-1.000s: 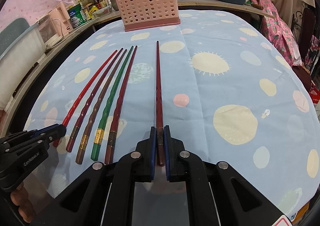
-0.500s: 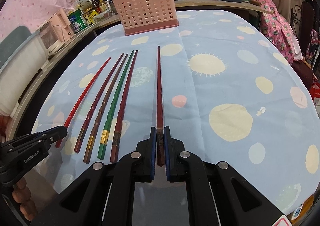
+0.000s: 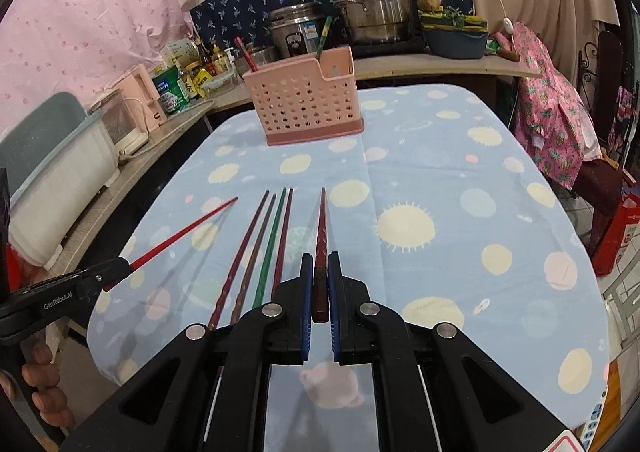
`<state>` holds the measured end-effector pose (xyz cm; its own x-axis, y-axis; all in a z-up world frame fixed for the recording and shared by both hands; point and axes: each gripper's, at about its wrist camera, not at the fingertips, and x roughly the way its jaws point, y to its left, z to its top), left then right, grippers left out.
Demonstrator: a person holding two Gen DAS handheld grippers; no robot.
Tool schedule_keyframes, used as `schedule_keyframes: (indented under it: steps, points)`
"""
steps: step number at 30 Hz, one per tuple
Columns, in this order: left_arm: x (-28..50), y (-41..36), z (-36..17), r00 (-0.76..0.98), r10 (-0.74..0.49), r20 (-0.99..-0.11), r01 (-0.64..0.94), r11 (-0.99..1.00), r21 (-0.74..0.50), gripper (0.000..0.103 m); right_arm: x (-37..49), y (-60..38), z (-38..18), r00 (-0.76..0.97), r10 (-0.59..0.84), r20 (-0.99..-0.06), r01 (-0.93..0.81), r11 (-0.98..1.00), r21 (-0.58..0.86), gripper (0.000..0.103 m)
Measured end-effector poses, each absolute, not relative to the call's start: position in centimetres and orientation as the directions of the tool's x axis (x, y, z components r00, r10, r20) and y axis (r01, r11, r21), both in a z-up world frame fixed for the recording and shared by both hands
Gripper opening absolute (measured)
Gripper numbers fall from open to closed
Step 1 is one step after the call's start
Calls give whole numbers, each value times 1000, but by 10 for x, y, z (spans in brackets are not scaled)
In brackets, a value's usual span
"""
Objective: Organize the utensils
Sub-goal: 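Lift both chopsticks and carry them above the pink basket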
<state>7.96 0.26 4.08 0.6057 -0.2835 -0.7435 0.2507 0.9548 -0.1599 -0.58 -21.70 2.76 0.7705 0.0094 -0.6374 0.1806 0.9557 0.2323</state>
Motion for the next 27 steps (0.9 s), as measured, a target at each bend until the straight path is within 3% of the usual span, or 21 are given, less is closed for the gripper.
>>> schedule_keyframes:
  steps: [27]
  points:
    - [219, -44, 218, 795, -324, -512, 285, 946, -156, 7, 120, -280, 193, 933, 46, -358, 75, 945, 317, 7]
